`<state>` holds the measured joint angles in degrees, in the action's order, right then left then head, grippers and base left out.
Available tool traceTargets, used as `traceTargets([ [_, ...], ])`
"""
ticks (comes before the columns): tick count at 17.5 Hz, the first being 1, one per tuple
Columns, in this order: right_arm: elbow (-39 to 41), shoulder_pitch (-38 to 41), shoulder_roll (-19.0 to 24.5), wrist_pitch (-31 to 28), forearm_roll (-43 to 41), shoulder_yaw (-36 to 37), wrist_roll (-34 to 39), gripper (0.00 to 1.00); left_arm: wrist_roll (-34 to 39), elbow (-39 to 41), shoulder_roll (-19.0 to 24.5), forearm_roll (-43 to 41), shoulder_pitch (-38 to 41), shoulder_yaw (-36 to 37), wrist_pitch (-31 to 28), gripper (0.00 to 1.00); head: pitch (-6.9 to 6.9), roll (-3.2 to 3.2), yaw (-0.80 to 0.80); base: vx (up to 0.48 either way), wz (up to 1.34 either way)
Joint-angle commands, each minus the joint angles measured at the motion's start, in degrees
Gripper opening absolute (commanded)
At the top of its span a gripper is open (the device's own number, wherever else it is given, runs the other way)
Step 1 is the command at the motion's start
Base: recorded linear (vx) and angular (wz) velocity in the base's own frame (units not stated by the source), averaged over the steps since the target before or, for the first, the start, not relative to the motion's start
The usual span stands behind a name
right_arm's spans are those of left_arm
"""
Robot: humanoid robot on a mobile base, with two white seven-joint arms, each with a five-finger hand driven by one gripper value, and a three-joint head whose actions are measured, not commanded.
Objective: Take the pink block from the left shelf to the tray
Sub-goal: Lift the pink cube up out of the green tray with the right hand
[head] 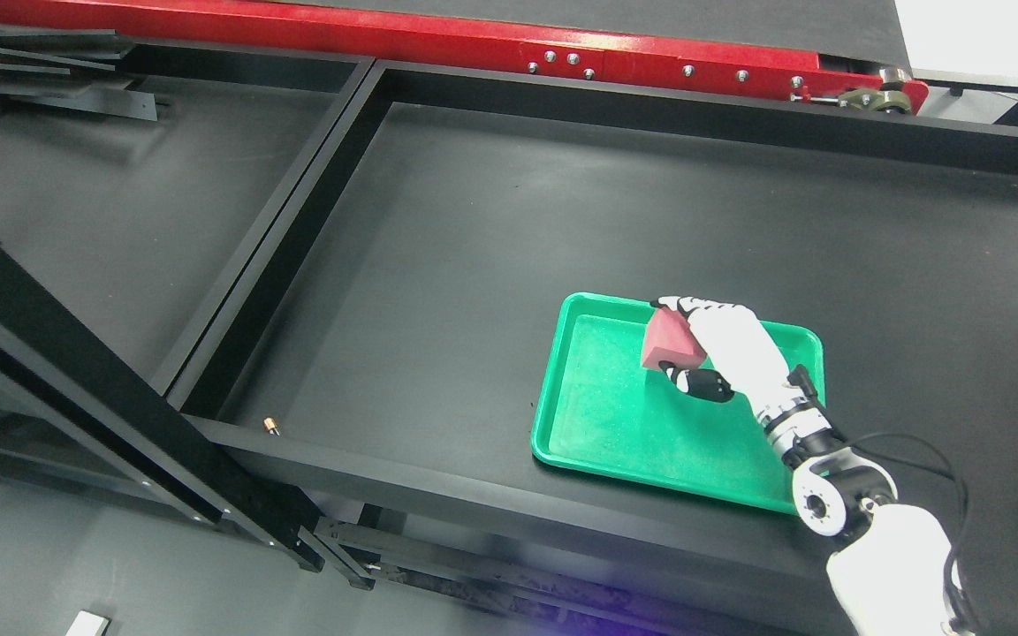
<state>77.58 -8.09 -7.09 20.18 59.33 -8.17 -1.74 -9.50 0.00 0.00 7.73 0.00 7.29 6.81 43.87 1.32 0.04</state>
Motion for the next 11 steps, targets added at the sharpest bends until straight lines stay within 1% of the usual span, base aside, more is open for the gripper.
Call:
traceTargets([
  [1,5.91,3.6,-1.61,4.24,-5.52,6.58,-13.28,0.03,0.01,1.0,1.0,0.0,1.14,0.0,-0.04,1.0,0.0,0.0,0.0,0.0,0.0],
  [4,8.98,6.68,-1.7,6.97,-10.71,9.04,-20.22,0.03,0.01,1.0,1.0,0.0,1.14,0.0,-0.04,1.0,0.0,0.0,0.0,0.0,0.0],
  [6,9.69,7.56,-1.96,7.24,-12.21,10.18,-23.56,0.03,0.01,1.0,1.0,0.0,1.14,0.0,-0.04,1.0,0.0,0.0,0.0,-0.002,-0.02],
  [8,10.75,8.18,-2.23,8.2,-12.57,10.8,-29.18,0.03,0.01,1.0,1.0,0.0,1.14,0.0,-0.04,1.0,0.0,0.0,0.0,-0.004,0.01],
  [11,12.24,9.41,-2.14,8.29,-12.57,10.81,-30.96,0.03,0.01,1.0,1.0,0.0,1.14,0.0,-0.04,1.0,0.0,0.0,0.0,-0.007,0.01],
])
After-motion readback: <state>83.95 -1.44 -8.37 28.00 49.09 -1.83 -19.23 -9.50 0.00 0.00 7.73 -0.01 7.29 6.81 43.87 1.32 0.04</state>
